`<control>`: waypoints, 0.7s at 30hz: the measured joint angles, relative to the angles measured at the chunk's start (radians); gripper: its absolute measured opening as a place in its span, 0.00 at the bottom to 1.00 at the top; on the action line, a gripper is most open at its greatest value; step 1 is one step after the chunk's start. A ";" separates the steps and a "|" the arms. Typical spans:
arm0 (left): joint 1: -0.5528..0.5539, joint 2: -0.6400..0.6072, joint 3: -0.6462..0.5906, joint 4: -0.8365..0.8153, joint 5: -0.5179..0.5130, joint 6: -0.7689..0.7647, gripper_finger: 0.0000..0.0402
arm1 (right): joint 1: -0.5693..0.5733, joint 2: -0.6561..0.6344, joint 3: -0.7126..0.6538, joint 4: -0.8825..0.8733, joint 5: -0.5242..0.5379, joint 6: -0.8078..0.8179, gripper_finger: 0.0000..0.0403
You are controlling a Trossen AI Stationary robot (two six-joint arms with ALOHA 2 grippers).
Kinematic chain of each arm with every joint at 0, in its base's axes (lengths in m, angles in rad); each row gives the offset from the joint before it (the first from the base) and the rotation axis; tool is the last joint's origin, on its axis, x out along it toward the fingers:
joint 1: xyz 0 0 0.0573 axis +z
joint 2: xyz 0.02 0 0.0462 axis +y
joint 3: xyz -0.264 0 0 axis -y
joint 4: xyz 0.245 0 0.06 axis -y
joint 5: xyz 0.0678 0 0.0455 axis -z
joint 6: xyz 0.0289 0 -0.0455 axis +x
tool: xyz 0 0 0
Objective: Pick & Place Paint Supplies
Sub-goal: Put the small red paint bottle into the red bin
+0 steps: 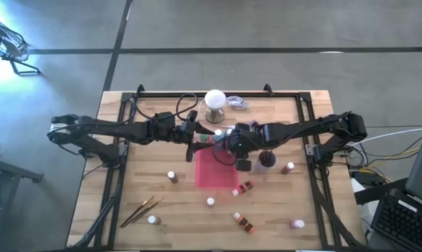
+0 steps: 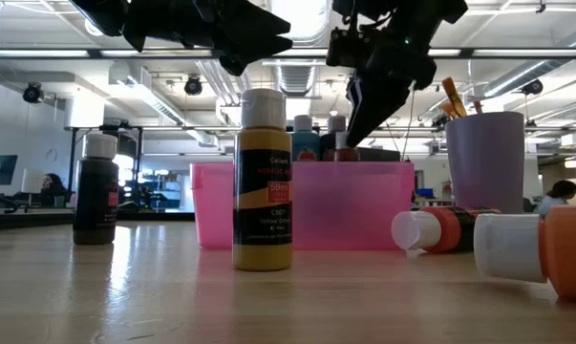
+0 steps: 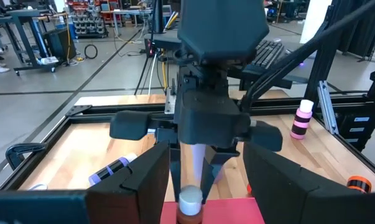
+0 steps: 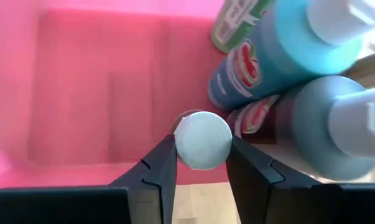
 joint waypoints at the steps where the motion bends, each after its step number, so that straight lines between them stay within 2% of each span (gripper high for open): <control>1: 0.000 0.000 0.000 0.000 0.000 0.000 0.52 | 0.000 0.001 0.000 -0.002 0.008 0.000 0.27; 21: 0.000 0.000 0.000 0.000 0.000 0.000 0.52 | -0.023 0.001 -0.066 0.052 0.026 0.012 0.27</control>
